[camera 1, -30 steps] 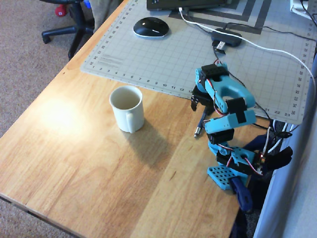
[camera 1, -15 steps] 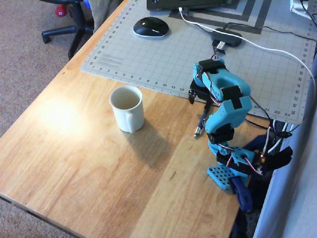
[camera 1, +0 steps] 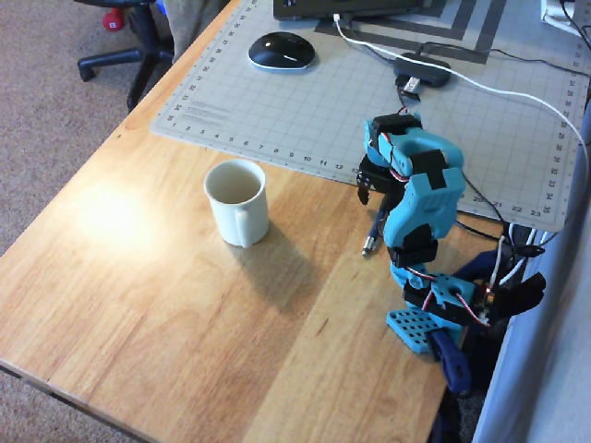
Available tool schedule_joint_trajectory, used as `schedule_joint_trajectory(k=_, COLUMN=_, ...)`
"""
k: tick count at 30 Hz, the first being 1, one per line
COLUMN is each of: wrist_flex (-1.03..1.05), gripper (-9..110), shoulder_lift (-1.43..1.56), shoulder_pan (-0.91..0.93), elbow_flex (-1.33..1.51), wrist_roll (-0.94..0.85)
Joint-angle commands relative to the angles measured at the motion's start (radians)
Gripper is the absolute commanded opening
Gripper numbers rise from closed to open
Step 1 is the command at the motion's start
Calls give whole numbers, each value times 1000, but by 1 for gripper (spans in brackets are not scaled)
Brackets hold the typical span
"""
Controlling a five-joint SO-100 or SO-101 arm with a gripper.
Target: Grasp a pen and put it in a mug.
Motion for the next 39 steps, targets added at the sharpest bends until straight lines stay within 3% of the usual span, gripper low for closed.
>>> schedule_joint_trajectory(k=1, wrist_flex=-11, gripper=18, shoulder_lift=-9, shoulder_pan=9, elbow_flex=-31, wrist_roll=-2)
schedule_joint_trajectory(k=14, wrist_flex=-12, gripper=18, shoulder_lift=-21, shoulder_pan=9, elbow_flex=5, wrist_roll=9)
schedule_joint_trajectory(k=25, wrist_flex=-12, gripper=2, shoulder_lift=-12, shoulder_pan=-2, elbow_flex=11, wrist_roll=3)
schedule_joint_trajectory(k=33, wrist_flex=-12, gripper=0, shoulder_lift=-6, shoulder_pan=-9, elbow_flex=18, wrist_roll=-6)
schedule_joint_trajectory(k=39, wrist_flex=-14, gripper=0, shoulder_lift=126, shoulder_pan=-130, elbow_flex=-34, wrist_roll=2)
